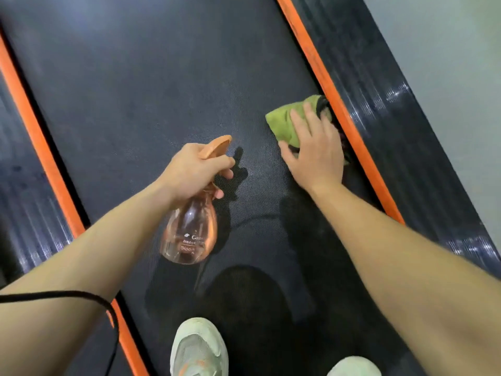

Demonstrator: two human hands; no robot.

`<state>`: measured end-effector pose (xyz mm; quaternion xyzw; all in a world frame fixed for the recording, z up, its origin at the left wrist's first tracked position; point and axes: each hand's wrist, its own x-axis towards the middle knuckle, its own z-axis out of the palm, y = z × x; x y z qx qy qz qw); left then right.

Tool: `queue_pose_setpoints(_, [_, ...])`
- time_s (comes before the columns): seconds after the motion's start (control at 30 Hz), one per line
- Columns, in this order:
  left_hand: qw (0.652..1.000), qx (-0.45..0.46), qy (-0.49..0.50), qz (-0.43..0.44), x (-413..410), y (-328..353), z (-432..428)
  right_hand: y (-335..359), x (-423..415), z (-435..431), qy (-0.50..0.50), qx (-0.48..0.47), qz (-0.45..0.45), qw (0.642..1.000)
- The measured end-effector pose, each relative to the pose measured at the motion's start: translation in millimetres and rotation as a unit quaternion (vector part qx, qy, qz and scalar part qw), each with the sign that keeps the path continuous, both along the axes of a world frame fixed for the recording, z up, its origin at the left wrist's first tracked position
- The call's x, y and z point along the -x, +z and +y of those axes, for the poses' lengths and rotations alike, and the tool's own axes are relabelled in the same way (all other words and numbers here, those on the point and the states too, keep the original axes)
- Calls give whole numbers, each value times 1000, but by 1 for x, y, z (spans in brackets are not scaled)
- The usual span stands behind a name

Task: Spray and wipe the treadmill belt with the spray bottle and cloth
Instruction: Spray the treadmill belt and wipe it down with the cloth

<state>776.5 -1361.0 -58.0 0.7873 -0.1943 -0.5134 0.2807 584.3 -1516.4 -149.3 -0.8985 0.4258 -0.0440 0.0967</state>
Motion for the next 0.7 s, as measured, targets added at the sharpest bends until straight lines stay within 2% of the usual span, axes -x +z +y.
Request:
queue_pose_setpoints(0.07, [1000,-4,-2,4,0,4,3,3,46,65,-16,-13,2,1000])
queue_pose_setpoints(0.17, [1000,-9,-3,15,2,4,4,5,95,132,76,-24,32,996])
queue_pose_setpoints(0.27, [1000,-6,8,16,3,-2,2,-2,62,82,181,-33,30,982])
queue_pose_setpoints(0.33, [1000,-1,17,14,0,-5,2,-3,6,28,140,-17,11,990])
queue_pose_setpoints(0.4, [1000,0,25,17,-2,-6,2,4,-43,-10,29,-16,2,999])
queue_pose_setpoints(0.47, [1000,-1,20,10,-3,-5,2,7,-58,1,-23,-17,3,1000])
queue_pose_setpoints(0.57, [1000,-4,14,0,-5,0,1,10,-10,88,111,-24,22,993])
queue_pose_setpoints(0.63, [1000,-8,5,3,-7,2,2,12,45,144,236,-61,42,969])
queue_pose_setpoints(0.7, [1000,-16,-14,-2,-7,3,2,9,76,145,324,-72,48,942])
